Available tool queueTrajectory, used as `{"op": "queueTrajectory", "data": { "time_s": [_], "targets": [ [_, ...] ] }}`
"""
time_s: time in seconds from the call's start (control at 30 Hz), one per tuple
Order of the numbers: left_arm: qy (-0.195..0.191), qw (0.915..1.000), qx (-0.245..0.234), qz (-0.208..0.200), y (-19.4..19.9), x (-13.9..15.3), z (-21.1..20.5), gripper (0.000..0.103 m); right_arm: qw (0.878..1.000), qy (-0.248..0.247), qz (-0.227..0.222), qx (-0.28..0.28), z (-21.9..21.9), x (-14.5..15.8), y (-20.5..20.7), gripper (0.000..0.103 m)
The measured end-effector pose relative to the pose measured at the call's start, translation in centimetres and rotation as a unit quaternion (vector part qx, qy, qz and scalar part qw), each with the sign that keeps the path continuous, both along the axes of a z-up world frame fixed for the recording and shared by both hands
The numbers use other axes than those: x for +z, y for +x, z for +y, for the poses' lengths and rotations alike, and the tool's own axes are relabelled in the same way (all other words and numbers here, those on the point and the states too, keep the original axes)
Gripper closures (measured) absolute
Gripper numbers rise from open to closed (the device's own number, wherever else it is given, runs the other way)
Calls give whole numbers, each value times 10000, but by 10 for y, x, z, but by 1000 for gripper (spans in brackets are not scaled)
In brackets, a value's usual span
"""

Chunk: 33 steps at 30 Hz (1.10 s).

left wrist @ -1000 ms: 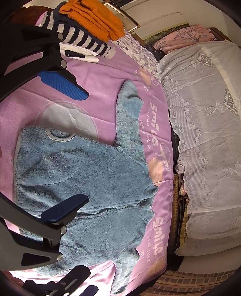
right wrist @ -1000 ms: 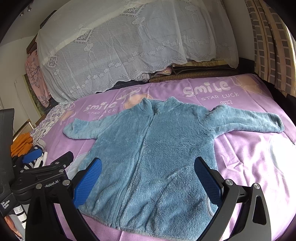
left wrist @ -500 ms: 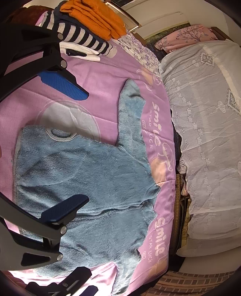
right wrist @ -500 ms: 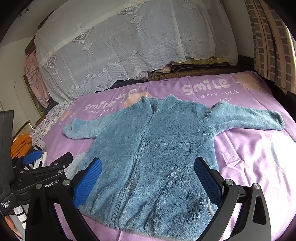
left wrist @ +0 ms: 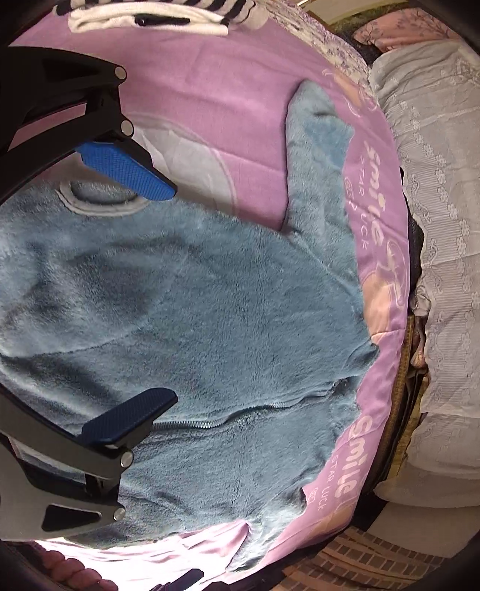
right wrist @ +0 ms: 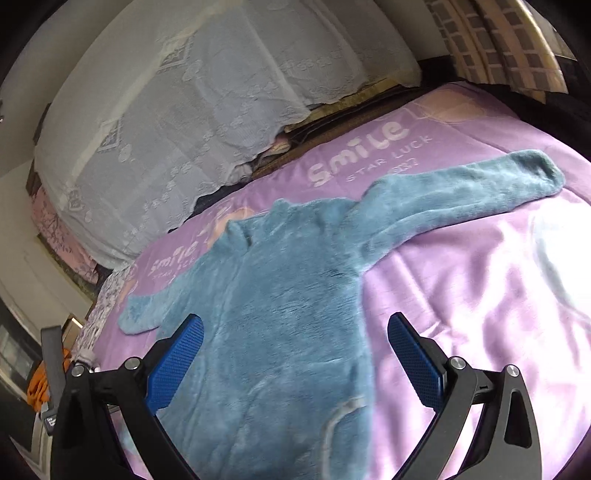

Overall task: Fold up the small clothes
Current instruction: 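Grasp the jacket sleeve cuff with the right gripper, then carry the sleeve across the jacket body with the right gripper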

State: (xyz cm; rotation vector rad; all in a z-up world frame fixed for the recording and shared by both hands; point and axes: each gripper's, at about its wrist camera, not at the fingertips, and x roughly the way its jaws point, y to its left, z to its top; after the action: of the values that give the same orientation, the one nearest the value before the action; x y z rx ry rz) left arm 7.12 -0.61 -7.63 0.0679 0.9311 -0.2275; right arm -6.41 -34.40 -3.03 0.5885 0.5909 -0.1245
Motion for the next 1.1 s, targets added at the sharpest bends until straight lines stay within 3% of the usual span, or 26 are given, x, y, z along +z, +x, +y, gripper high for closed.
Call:
{"op": "queueTrajectory", "data": {
  "time_s": [0.1, 0.2, 0.33, 0.47, 0.6, 0.73, 0.77, 0.83, 0.9, 0.97, 1.1],
  "targets": [
    [6, 9998, -193, -57, 9, 3, -18, 4, 9981, 418, 24, -457, -51, -10, -5, 3],
    [146, 9988, -460, 95, 26, 10, -47, 4, 9890, 1180, -78, -884, -105, -26, -10, 3],
    [335, 9971, -678, 6, 47, 20, -94, 4, 9651, 2205, -205, -1395, -165, -52, -8, 4],
    [432, 9951, -885, 5, 73, 23, -148, 4, 9449, 2612, -253, -1960, -209, -71, 8, 18],
    [734, 9933, -897, -16, 103, 15, -201, 4, 9334, 2695, -184, -2363, -237, -82, 28, 27],
    [850, 9934, -772, 54, 135, 2, -239, 4, 9220, 2702, -385, -2746, -258, -88, 41, 30],
    [867, 9937, -708, 85, 143, -2, -248, 4, 9218, 2637, -446, -2805, -263, -89, 43, 35],
    [854, 9942, -631, 164, 156, -10, -262, 4, 9262, 2393, -519, -2865, -272, -94, 45, 57],
    [869, 9941, -580, 277, 167, -21, -275, 4, 9277, 2313, -443, -2897, -279, -106, 44, 98],
    [1096, 9920, -525, 342, 175, -36, -288, 4, 9234, 2522, -715, -2803, -281, -106, 37, 96],
    [1160, 9928, -313, 23, 169, -46, -293, 4, 9348, 1862, -1056, -2834, -266, -75, 12, 96]
  ]
}}
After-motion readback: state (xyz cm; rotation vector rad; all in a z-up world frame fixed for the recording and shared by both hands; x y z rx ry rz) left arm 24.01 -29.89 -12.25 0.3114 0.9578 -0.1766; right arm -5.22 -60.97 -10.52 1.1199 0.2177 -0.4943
